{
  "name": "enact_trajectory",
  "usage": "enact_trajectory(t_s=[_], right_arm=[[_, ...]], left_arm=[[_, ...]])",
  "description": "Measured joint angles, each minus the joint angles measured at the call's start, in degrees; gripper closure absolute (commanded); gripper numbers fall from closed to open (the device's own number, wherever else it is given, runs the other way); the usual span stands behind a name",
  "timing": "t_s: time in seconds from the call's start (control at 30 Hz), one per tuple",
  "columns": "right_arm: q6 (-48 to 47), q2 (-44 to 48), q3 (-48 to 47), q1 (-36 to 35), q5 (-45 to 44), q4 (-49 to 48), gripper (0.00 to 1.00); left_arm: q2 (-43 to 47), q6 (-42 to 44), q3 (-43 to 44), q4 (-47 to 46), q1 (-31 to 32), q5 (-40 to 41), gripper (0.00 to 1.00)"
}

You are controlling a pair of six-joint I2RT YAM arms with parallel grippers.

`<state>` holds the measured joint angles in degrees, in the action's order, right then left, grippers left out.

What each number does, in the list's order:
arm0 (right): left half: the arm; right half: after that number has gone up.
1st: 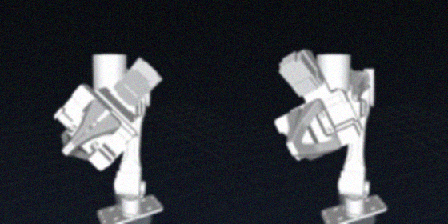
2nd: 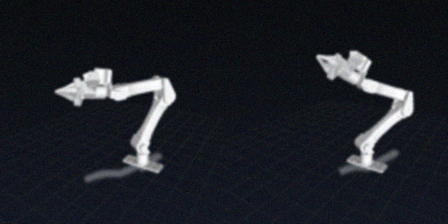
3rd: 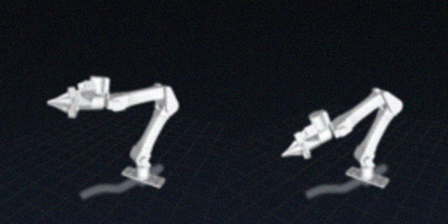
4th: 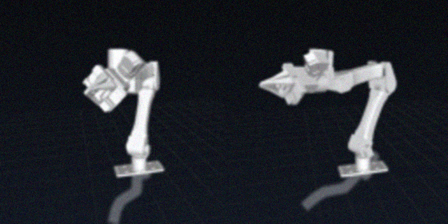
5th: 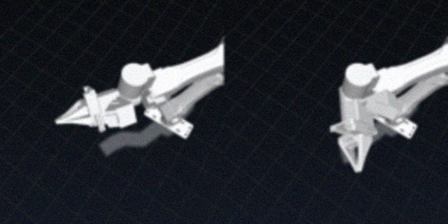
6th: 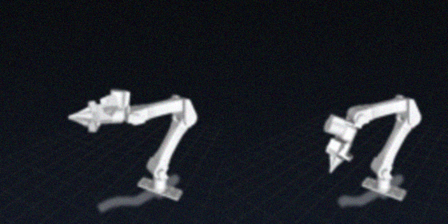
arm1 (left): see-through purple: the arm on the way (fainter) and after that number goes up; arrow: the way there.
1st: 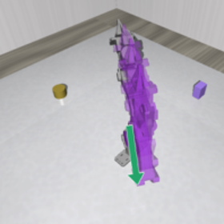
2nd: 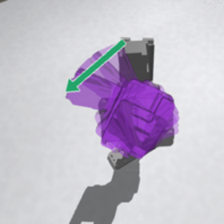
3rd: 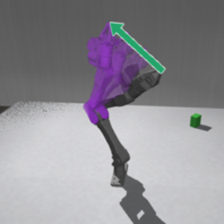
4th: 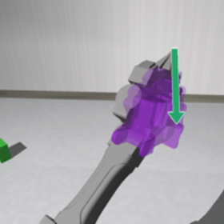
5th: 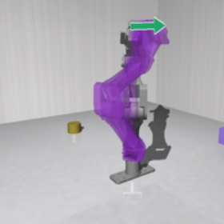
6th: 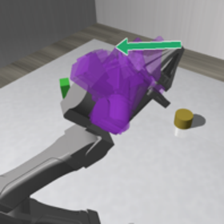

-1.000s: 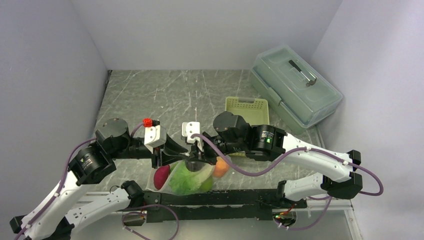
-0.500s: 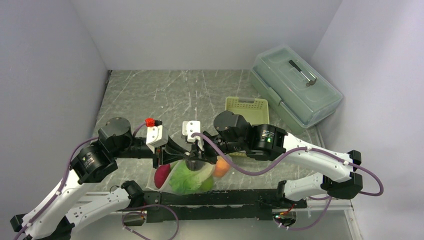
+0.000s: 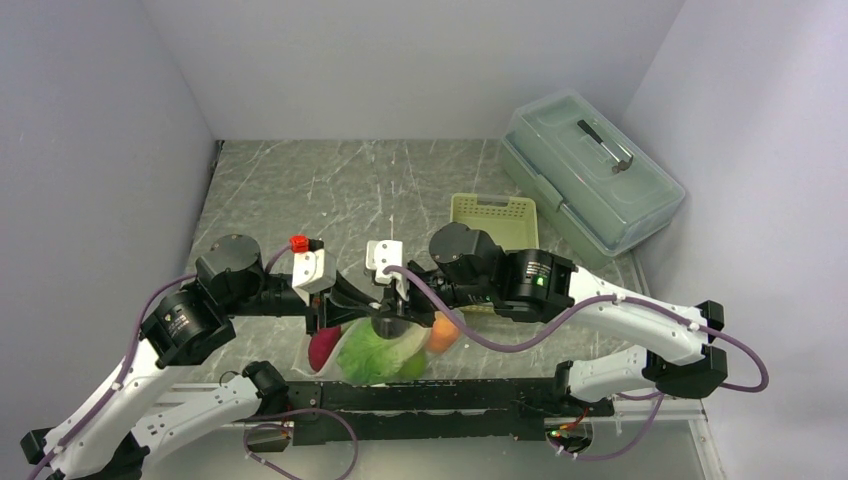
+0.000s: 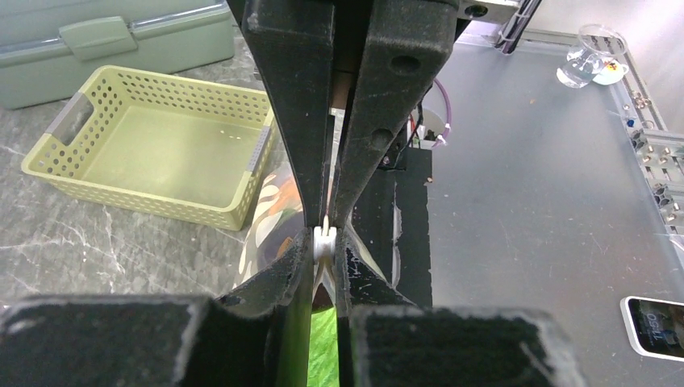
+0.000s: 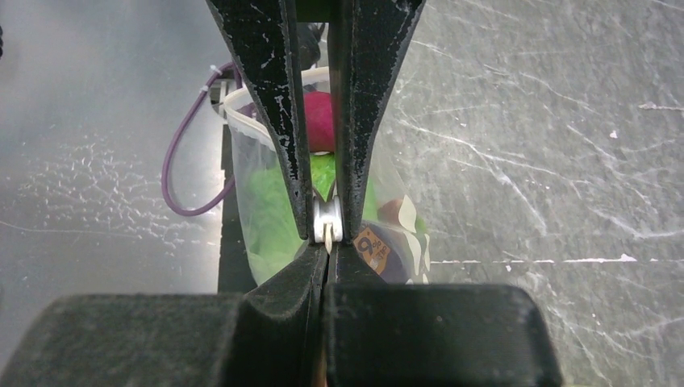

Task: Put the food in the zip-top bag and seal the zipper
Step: Zip the zipper food storage bag at the center of the board.

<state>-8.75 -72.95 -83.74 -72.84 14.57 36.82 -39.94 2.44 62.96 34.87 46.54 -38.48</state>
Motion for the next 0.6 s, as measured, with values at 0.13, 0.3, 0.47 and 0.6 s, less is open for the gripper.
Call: enact_trajectory(t_s=[0.13,0.3,0.47,0.6], right_arm=[[0.0,0.9,0.0,0.0,-1.31,0.0,1.0],[0.02,2.6,0.0,-0.02,-3.13,-0.04,1.0],[0.28,4.52,0.04,0.0,-5.11,-0.42,1.0],[0.48,6.27,0.28,0.0,-6.84,-0.81,1.0]], left_arm=[[0.24,-0.02,-0.2,-0.66,0.0,0.37,1.0],[0.57,-0.02,-0.28,-1.66,0.0,0.81,1.0],[1.22,-0.02,-0.39,-1.77,0.0,1.14,1.0],[1.86,-0.04,-0.83,-2.14,0.0,1.53,1.0]])
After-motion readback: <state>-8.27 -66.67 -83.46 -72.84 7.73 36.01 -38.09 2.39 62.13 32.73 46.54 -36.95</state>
